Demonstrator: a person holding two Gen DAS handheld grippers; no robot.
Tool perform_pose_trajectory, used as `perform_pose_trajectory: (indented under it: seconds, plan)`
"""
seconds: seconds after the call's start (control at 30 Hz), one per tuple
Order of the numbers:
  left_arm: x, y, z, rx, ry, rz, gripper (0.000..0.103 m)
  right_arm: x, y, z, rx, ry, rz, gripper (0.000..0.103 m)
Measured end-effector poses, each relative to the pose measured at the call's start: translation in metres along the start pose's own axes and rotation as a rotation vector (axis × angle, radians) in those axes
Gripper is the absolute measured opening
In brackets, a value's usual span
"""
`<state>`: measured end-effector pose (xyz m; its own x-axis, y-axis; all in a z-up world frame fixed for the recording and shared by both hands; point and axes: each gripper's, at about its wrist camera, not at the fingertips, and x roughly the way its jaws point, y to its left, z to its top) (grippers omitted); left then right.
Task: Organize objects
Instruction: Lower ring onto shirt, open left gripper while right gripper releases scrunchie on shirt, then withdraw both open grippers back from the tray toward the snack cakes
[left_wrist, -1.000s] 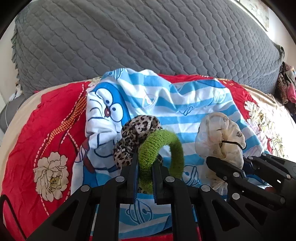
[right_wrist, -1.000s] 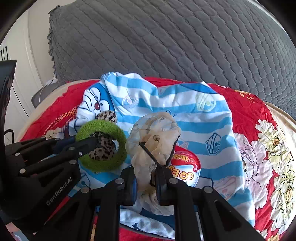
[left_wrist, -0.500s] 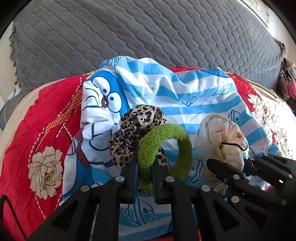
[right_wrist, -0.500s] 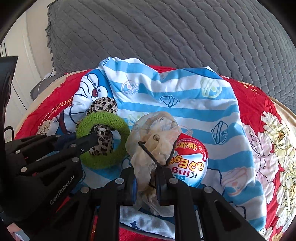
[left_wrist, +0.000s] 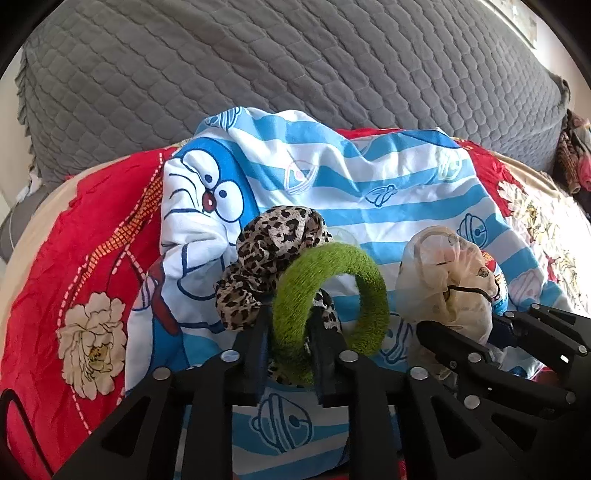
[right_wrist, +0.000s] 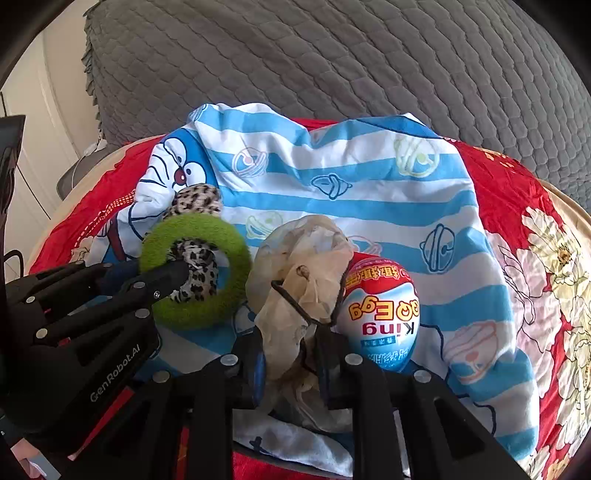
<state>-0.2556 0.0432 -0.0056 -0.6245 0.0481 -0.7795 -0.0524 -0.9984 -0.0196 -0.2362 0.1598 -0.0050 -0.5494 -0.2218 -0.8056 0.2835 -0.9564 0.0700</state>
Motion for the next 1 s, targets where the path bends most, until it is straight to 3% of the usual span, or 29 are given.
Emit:
perform_pose_trajectory:
  seconds: [0.07, 0.23, 0.37, 0.7, 1.0]
  plan:
    - [0.000, -0.001, -0.001, 0.006, -0.001, 0.007, 0.042, -0.001, 0.000, 0.000, -0.006, -0.001, -0.004, 0.028]
    - [0.001, 0.002, -0.004, -0.004, 0.007, 0.008, 0.049, -0.004, 0.000, -0.001, -0.006, -0.001, -0.004, 0.035]
    - [-0.001, 0.007, -0.004, -0.024, 0.015, -0.003, 0.063, -0.007, -0.002, -0.001, -0.002, -0.006, -0.015, 0.042]
    - [-0.017, 0.021, -0.002, -0.038, 0.001, 0.017, 0.074, -0.017, -0.009, 0.001, 0.014, -0.012, -0.014, 0.047]
    - [-0.023, 0.019, -0.007, -0.027, 0.006, 0.015, 0.078, -0.023, -0.009, 0.003, 0.012, -0.017, -0.026, 0.066]
